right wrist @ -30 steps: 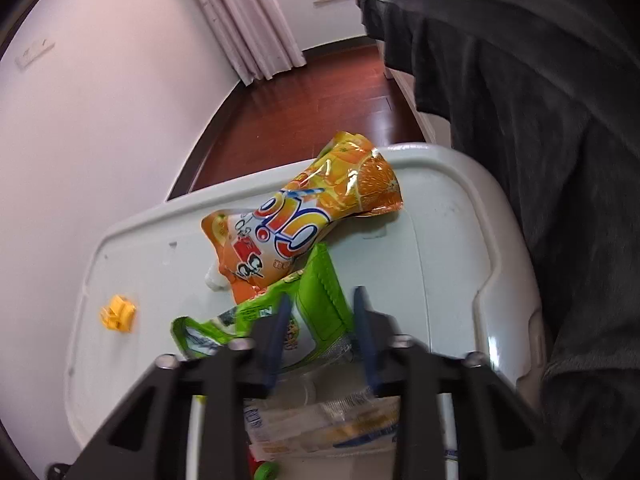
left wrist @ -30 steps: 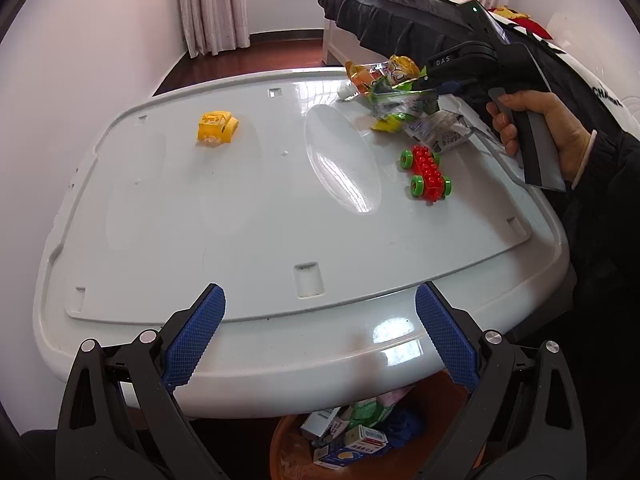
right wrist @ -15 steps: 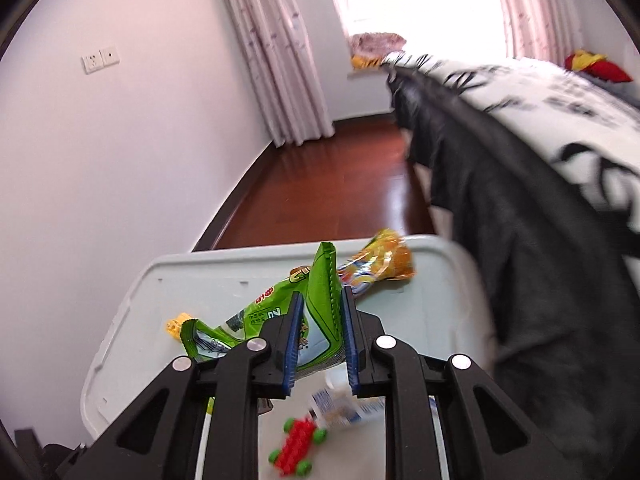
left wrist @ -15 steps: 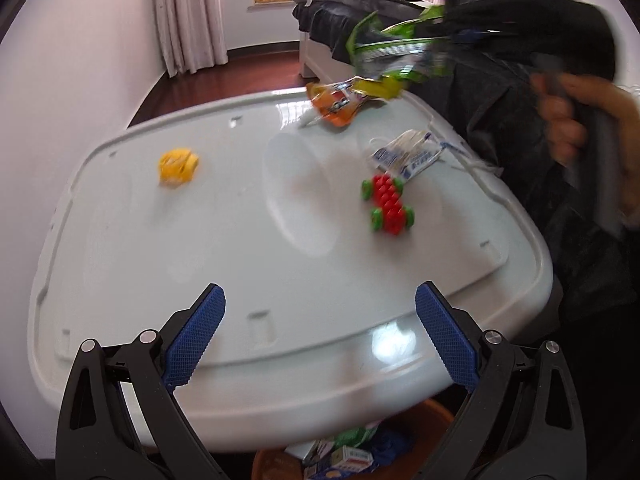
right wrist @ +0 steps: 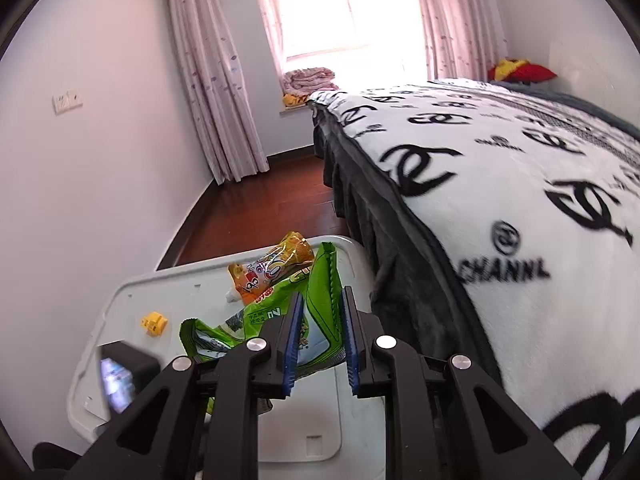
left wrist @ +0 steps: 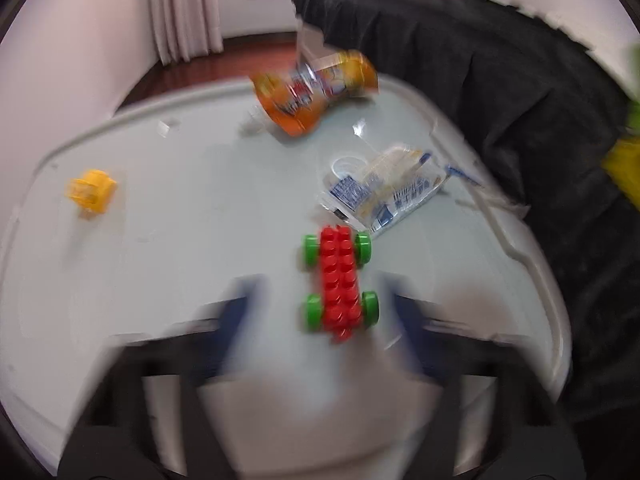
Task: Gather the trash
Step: 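Grasp the green snack wrapper with the right gripper while the left grasps the red block car, then carry the wrapper and block car down to the orange bin and open both grippers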
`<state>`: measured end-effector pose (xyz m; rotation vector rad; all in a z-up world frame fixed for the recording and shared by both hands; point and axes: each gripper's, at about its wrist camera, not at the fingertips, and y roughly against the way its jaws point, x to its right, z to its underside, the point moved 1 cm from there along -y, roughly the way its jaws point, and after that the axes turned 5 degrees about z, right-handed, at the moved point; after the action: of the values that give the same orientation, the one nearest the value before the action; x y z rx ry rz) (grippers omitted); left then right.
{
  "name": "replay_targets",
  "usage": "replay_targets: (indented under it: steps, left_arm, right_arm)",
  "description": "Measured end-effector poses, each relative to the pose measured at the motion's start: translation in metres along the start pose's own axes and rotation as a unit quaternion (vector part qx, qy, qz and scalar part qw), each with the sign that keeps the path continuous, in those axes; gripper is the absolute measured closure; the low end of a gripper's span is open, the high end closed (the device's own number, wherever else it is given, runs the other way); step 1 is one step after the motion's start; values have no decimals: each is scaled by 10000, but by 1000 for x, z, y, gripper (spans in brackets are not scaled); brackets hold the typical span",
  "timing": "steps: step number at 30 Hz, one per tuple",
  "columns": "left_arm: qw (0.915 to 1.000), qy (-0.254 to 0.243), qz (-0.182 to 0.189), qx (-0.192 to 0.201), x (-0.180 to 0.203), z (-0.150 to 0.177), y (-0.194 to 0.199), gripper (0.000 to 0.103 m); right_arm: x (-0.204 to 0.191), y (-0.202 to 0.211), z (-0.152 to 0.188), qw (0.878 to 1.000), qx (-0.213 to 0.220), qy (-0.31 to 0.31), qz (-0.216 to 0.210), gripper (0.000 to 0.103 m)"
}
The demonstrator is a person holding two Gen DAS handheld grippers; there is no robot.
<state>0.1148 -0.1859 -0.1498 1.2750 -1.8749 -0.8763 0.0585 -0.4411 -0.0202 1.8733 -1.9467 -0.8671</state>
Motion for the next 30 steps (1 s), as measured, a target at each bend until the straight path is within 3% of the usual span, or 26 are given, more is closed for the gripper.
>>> replay_targets:
  steps: [6,12,15,21,30]
  left_arm:
    - [9986,-42,-436,292,-4,-2,3,67]
    - [9985,384,-132,354,-41,21,70,67]
    - [9985,355,-185,365,-55,47,114,67]
    - [9989,285,-240,290,-72,112,183,67]
    - [9986,385,-330,137,-78,164,213,67]
  right_arm:
    - [10,0,5,9994,-80,-267,-220,84]
    - [-10,11,15,9978,-263,-84,-595,84]
    - [-29,23,34,9949,-527,211,-835,84]
    - [-62,44,84,9826,-1087,1015,-1111,84]
    - [-89,62,143,9552,-1829,1876,-1373,84]
